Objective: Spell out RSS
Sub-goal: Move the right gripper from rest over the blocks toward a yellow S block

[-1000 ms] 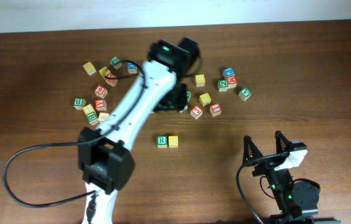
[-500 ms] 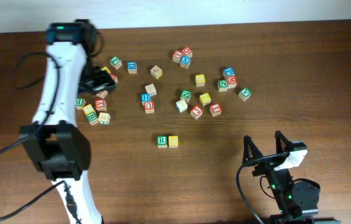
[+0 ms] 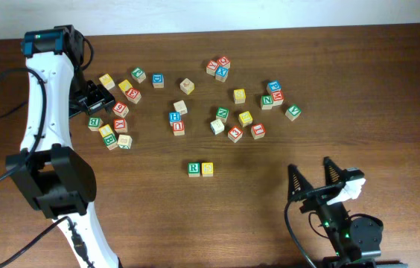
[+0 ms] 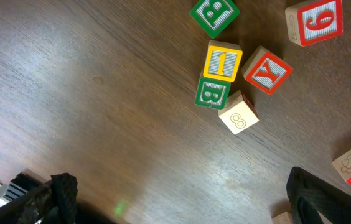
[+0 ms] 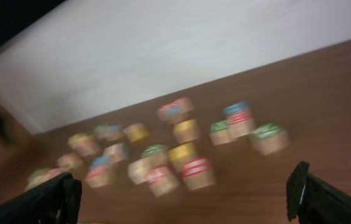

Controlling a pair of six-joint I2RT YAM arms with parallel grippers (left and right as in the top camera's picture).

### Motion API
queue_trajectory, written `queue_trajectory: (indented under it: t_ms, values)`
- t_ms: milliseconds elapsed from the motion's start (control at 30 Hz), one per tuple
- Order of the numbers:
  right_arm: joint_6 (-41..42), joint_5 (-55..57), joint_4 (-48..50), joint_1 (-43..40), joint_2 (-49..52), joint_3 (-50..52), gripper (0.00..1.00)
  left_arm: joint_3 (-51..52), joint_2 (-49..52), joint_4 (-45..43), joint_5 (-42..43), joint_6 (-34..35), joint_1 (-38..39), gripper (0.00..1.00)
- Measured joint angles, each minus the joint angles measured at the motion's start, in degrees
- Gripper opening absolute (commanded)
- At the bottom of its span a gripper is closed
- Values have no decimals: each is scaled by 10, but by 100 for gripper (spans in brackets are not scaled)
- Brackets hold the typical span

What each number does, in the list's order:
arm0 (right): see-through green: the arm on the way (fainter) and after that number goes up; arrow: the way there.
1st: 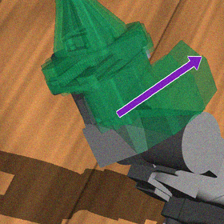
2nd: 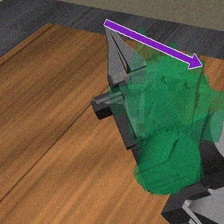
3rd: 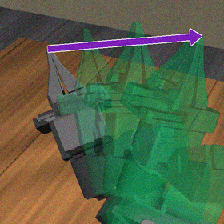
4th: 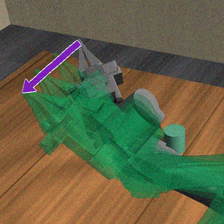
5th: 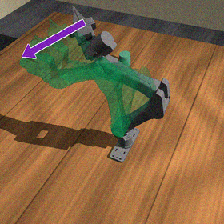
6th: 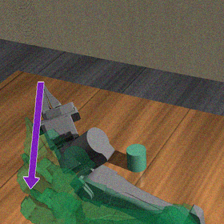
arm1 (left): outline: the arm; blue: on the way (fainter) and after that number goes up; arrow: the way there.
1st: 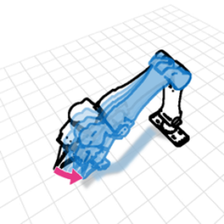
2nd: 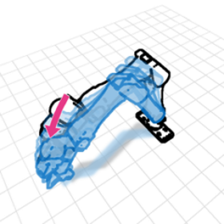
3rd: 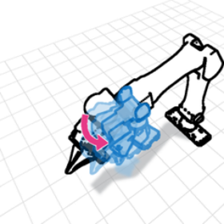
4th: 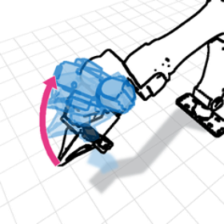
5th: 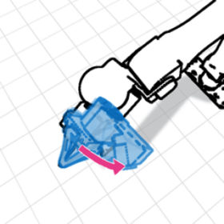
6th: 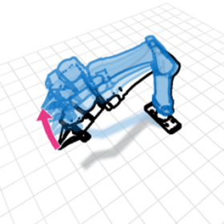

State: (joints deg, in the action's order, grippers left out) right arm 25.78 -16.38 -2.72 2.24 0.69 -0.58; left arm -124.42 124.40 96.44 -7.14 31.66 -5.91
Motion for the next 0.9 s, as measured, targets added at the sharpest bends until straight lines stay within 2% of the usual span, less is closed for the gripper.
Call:
queue_trajectory:
  t_ms: [200, 333, 367, 433, 567, 633, 733, 833, 900]
  values:
    - [104, -213, 11, 0, 0, 0, 98, 0, 0, 0, 0, 0, 0, 99]
    - [146, -254, 83, 0, 0, 0, 98, 0, 0, 0, 0, 0, 0, 99]
    - [157, -266, 179, 0, 2, 0, 98, 0, 0, 0, 0, 0, 0, 99]
    - [170, -265, 289, 0, 2, 0, 98, 0, 0, 0, 0, 0, 0, 99]
    - [188, -226, 387, 1, 1, -2, 98, 0, 0, 0, 0, 0, 0, 99]
    - [187, -190, 383, 0, 3, -15, 98, 0, 0, 0, 0, 0, 0, 99]
    - [139, -160, 349, 1, 17, -82, 98, 0, 0, 0, 0, 0, 0, 99]
    - [56, -145, 248, 1, 60, -188, 98, 0, 0, 0, 0, 0, 0, 99]
    - [-23, -138, 116, 0, 115, -285, 98, 0, 0, 0, 0, 0, 0, 99]
